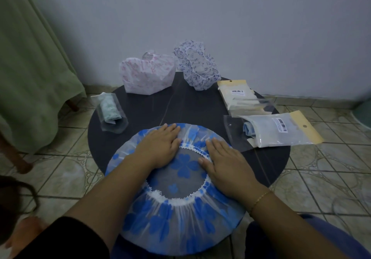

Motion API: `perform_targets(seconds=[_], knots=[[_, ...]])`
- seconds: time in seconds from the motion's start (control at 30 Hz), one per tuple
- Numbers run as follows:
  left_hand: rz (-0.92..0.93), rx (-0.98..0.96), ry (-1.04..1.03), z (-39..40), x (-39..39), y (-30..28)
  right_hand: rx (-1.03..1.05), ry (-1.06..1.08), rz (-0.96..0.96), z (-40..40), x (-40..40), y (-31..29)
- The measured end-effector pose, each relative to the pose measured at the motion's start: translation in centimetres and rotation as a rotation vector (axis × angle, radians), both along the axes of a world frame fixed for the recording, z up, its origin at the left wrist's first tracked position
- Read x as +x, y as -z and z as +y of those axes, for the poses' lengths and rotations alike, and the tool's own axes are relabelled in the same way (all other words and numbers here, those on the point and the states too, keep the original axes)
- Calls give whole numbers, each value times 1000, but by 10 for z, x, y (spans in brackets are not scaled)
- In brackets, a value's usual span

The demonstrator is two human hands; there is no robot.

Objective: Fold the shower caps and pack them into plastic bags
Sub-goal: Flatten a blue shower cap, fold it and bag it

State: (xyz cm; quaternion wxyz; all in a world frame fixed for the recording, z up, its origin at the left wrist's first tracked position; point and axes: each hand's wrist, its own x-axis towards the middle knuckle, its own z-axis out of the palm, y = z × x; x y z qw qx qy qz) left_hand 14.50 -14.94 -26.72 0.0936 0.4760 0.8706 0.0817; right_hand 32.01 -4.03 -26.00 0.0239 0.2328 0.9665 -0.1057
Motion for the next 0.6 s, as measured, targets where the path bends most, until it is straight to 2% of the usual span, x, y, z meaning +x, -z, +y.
perform_targets(seconds=[0.17, 0.3, 0.4, 0.5, 0.6], knots=[[-32, 31, -57, 2, 2, -1, -19, -2, 11, 2, 1, 1], [-215, 327, -92, -6, 4, -17, -41, -1, 56, 5, 1, 2], [-35, 463, -134, -20, 0, -33, -47, 23, 89, 5, 0, 2], [-5, 384, -155, -35, 5, -37, -32, 27, 97, 3, -2, 2], [-27, 13, -115, -40, 11, -18, -22, 11, 51, 3, -3, 3]])
